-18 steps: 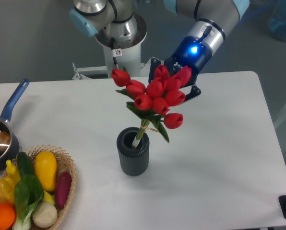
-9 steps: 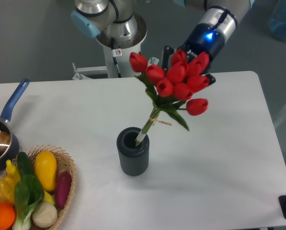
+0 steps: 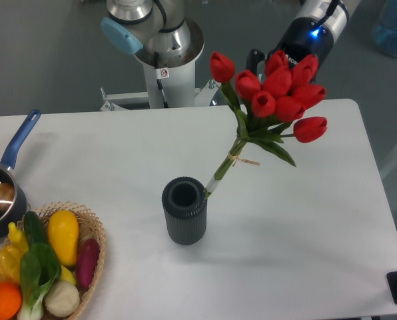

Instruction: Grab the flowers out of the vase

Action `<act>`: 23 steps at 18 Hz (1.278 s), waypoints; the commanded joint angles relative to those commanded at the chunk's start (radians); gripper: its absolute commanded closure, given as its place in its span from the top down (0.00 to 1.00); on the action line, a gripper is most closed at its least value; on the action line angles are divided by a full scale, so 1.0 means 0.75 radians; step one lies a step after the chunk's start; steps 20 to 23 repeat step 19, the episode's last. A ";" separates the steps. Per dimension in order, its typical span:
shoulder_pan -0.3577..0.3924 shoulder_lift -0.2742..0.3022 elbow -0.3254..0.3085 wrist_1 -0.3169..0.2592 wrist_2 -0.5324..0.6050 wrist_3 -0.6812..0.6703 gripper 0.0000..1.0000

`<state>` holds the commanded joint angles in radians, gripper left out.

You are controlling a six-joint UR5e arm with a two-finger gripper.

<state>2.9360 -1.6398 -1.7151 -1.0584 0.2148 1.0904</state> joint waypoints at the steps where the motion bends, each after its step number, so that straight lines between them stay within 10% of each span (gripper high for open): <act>1: 0.000 -0.004 0.002 0.000 0.000 0.033 0.34; 23: 0.010 -0.004 -0.012 0.000 0.151 0.195 0.34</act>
